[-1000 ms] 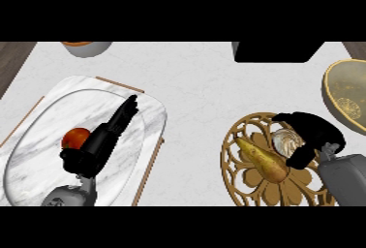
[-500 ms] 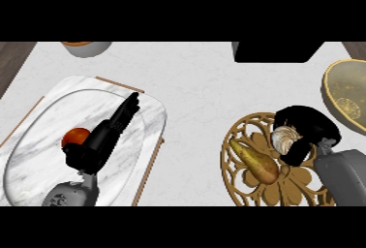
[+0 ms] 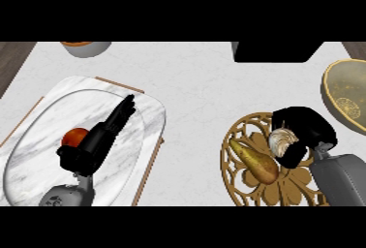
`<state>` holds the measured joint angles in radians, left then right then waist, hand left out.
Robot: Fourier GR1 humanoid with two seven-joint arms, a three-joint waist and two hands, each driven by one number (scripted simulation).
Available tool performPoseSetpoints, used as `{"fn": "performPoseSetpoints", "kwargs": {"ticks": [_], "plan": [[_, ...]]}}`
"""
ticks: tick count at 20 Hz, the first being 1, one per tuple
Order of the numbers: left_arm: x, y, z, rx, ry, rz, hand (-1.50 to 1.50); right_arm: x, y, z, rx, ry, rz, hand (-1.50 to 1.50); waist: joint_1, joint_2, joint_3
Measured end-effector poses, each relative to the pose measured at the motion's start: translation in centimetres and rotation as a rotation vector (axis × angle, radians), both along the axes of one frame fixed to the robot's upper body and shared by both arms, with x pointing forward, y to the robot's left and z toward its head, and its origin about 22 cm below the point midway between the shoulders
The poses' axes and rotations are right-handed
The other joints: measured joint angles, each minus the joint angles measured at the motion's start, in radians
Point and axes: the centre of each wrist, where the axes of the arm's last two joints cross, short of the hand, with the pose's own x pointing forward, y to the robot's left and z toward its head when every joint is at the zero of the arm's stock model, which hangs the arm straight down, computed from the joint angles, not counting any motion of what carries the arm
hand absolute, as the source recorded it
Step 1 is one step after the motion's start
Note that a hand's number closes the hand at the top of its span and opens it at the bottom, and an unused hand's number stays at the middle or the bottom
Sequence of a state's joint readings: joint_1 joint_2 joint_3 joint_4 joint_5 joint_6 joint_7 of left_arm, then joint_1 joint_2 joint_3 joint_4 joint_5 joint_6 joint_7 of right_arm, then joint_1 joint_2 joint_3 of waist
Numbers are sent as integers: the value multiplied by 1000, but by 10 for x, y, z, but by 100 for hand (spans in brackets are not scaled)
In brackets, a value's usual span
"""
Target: Pick the cupcake from the placemat and place it in the bowl
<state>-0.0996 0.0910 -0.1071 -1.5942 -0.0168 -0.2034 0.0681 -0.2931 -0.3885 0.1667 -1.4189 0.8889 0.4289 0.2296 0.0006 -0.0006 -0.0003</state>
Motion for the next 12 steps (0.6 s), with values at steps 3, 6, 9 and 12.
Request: {"fn": "performPoseSetpoints", "kwargs": {"ticks": [3, 6, 9, 12], "plan": [[1, -7, 2, 1, 1, -1, 0, -3, -4, 3, -56, -96, -40, 150, -1, 0, 0], [0, -3, 1, 5, 2, 5, 0, -3, 1, 25, -71, -220, -88, 150, -4, -2, 0], [1, -5, 0, 3, -1, 11, 0, -4, 4, 55, -16, -374, -124, 150, -9, -3, 0], [-2, -6, -3, -3, 2, 9, 0, -8, 1, 81, 81, -510, -170, 150, -11, -4, 0]]}}
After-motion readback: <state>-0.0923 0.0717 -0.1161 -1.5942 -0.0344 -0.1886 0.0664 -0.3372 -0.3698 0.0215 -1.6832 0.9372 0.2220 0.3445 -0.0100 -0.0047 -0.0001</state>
